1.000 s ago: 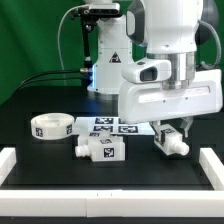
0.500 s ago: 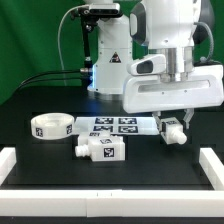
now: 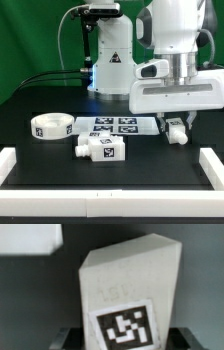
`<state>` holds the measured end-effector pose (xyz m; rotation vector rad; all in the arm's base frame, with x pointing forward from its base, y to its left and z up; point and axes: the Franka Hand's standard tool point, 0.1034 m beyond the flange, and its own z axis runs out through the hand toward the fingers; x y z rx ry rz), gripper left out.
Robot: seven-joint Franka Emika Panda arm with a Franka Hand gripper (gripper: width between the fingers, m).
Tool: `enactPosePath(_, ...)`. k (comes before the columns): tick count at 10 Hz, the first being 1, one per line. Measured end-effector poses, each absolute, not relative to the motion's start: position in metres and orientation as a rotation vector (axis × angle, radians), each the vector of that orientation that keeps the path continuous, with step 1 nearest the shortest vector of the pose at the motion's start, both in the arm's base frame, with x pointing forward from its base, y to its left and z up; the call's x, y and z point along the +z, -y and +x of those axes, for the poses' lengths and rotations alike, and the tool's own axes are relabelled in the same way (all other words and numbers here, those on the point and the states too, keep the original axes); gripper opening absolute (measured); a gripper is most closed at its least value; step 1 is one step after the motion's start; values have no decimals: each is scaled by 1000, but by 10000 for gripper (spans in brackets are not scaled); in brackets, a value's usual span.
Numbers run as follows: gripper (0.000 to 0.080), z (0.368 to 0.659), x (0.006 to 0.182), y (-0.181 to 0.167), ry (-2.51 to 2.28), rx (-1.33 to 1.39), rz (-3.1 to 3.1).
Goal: Assemble stool
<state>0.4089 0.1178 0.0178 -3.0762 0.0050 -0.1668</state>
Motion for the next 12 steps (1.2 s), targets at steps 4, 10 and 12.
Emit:
enactPosePath(4, 520, 413, 18, -115, 54, -251, -3066)
enactPosePath(10, 649, 446, 66, -79, 351, -185, -3077)
enactPosePath(12, 649, 442, 62, -81, 363, -174, -3076)
